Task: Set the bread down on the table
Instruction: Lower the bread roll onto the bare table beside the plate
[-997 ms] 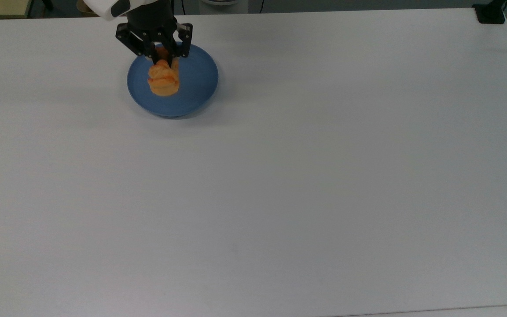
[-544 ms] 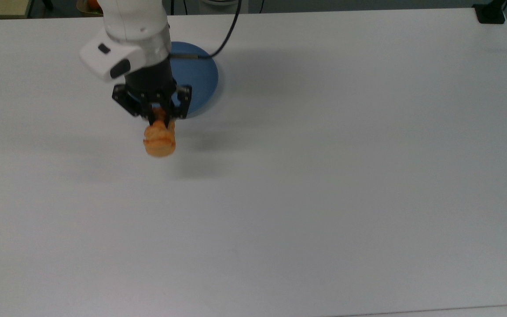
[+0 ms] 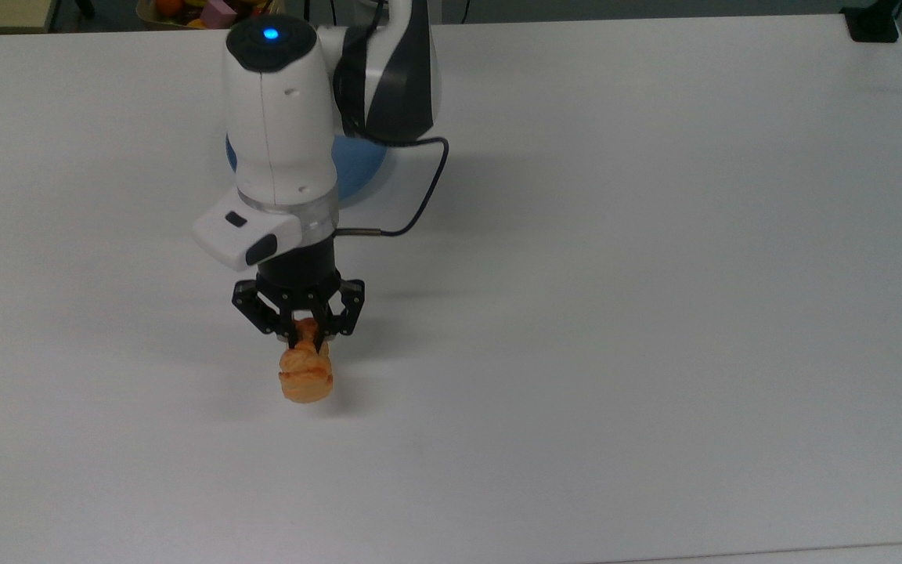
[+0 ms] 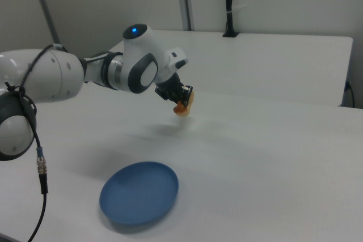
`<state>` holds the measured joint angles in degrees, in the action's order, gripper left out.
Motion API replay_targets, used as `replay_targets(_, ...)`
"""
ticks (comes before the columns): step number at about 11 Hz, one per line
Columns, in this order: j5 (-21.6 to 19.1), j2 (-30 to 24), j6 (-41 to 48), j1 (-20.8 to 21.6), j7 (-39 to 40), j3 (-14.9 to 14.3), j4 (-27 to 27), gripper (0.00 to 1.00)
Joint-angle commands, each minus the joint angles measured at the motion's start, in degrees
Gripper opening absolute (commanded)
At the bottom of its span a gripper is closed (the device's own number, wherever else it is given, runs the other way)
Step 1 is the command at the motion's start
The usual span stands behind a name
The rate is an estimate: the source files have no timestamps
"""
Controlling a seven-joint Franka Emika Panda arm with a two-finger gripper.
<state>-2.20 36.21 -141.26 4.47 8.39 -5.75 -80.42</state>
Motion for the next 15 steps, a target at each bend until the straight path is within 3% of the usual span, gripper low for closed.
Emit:
replay_targets(1,-1.23,6.4,-3.92,0.89,-0.22,0.56,4.65,0.23)
replay_targets(4,-1.23,8.35,-5.69,1.77,-0.31,0.56,4.31,0.25)
replay_targets(6,-1.32,8.79,-6.04,1.95,-0.39,0.56,4.22,0.33)
replay_targets(10,-0.97,8.62,-8.5,2.74,-0.22,0.56,2.9,1.0)
replay_targets(12,-1.14,5.56,-7.89,2.74,-0.13,0.56,2.38,1.0)
replay_targets(15,-1.23,-4.62,-5.71,2.83,-0.22,0.56,-6.83,1.0)
